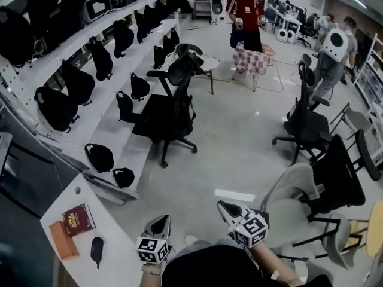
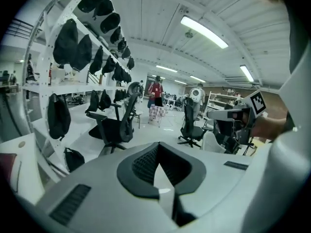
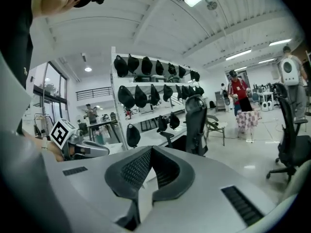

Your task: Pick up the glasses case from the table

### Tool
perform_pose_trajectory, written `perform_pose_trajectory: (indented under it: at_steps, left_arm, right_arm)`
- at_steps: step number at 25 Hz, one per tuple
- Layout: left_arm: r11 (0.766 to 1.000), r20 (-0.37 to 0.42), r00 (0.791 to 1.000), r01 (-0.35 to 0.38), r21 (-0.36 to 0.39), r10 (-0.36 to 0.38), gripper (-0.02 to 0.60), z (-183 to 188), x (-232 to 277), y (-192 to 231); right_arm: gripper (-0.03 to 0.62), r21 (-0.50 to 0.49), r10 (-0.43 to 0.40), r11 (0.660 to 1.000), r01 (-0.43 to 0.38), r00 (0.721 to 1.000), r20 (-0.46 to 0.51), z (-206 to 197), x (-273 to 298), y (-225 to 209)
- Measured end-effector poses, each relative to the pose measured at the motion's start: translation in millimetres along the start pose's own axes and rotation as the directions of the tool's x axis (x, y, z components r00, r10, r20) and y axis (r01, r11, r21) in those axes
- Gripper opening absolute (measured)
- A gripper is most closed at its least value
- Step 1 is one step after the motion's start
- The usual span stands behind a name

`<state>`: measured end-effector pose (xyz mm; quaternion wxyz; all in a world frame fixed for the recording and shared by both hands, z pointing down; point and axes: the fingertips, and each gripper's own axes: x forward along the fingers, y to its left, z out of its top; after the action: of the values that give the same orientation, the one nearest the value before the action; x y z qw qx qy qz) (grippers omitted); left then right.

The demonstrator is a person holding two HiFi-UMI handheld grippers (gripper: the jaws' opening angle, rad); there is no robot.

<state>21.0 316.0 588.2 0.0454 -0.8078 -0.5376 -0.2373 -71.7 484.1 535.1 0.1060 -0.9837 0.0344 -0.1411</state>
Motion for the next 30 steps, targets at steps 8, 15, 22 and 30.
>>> perform_pose_trajectory:
  at_steps: [8,15,22,30]
  left_arm:
    - [0.961,0.019,0.966,-0.255,-0.109,0.258,0.018,-24.0,-69.8,86.0]
    - [0.813,0.058,0.838,-0.506,-0.289,0.542,0.018,-53.5,-167.5,145.2]
    - [0.584,0.025,0.646,-0.672,-0.456,0.763,0.018,-82.7,-255.4,178.4]
    - [0.305,-0.111,0.430,-0.778,-0.549,0.896,0.018,-121.5,-321.9,204.1]
  right_arm:
    - [0.028,-0.066,0.281,0.956,-0.285,0.957,-0.072,15.2,109.9,69.8]
    - [0.028,-0.166,0.554,0.791,-0.589,0.805,-0.212,21.3,190.2,187.5]
    - [0.028,-0.214,0.756,0.501,-0.839,0.544,-0.364,13.1,250.9,314.0]
    - [0.029,-0.165,0.815,0.191,-0.968,0.250,-0.523,-18.9,306.2,434.0]
